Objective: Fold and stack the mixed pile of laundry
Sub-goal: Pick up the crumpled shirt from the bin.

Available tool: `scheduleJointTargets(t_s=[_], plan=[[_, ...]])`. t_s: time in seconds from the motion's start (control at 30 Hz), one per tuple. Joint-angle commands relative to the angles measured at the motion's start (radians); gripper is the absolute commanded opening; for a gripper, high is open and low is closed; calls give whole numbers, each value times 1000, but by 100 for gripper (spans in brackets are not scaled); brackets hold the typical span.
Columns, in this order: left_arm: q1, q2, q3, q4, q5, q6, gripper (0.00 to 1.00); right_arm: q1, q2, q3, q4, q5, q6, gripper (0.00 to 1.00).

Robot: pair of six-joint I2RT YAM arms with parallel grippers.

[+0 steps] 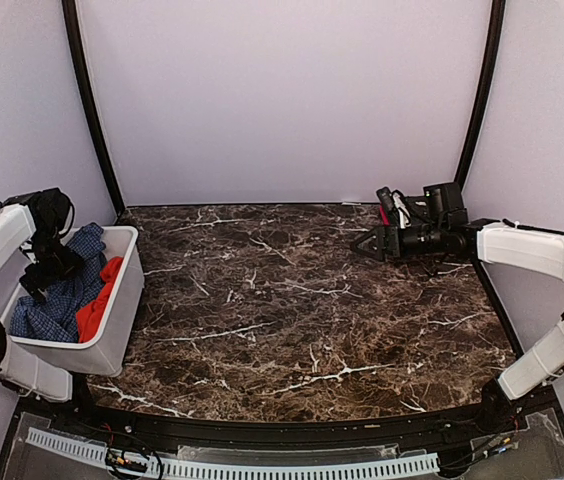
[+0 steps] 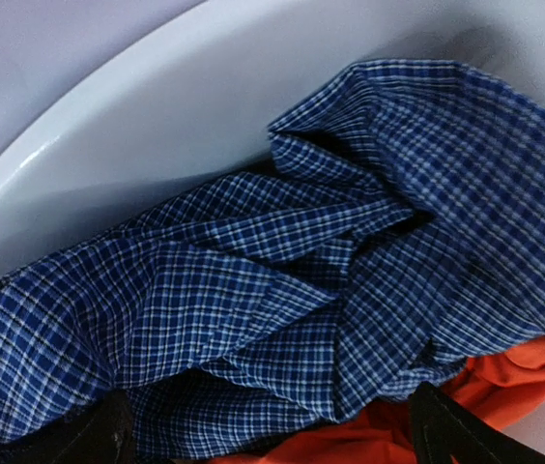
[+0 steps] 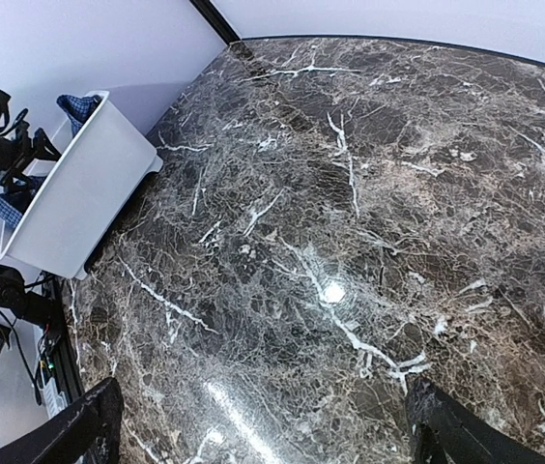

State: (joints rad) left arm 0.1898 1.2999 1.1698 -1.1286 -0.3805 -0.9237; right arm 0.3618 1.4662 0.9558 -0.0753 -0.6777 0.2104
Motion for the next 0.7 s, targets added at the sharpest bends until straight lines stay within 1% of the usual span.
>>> scheduleJointTargets(t_s=[0.0, 0.03, 0.1, 0.27, 0.3, 0.37, 0.4, 0.43, 0.47, 0.5, 0.53, 0.57, 0.6, 0.63, 0.67], plan=[[33, 53, -53, -5, -7, -76, 99, -4, 13, 15, 43, -19, -5, 98], [35, 68, -75, 15, 8, -76, 99, -4, 14, 14, 43, -20, -5, 98], [47, 98, -110, 115, 36, -68, 99, -5, 15, 12, 43, -20, -8, 99], [66, 221, -156, 230, 95, -44, 99, -13, 19, 14, 39, -16, -11, 98], [69, 254, -163, 260, 113, -38, 98, -14, 18, 13, 40, -15, -10, 98], [71, 285, -184, 301, 132, -30, 89, -15, 16, 16, 37, -14, -10, 98], [72, 287, -193, 308, 134, -28, 78, -15, 15, 16, 33, -14, -10, 98], [73, 278, -197, 316, 140, -22, 70, -16, 12, 20, 28, -14, -9, 98], [73, 247, -204, 317, 139, -19, 56, -15, 9, 20, 25, -14, -9, 98], [73, 221, -209, 317, 124, -15, 48, -15, 5, 22, 24, -14, -8, 98], [74, 153, -216, 316, 114, -11, 31, -15, 0, 20, 21, -15, -6, 98], [73, 116, -218, 306, 91, 0, 22, -15, -4, 21, 21, -16, -4, 98], [73, 38, -214, 299, 79, 7, 11, -15, -9, 20, 22, -17, 0, 99], [74, -1, -210, 284, 57, 22, 8, -16, -12, 17, 25, -21, 3, 98], [73, -77, -193, 275, 48, 30, 2, -15, -14, 17, 26, -22, 7, 98]])
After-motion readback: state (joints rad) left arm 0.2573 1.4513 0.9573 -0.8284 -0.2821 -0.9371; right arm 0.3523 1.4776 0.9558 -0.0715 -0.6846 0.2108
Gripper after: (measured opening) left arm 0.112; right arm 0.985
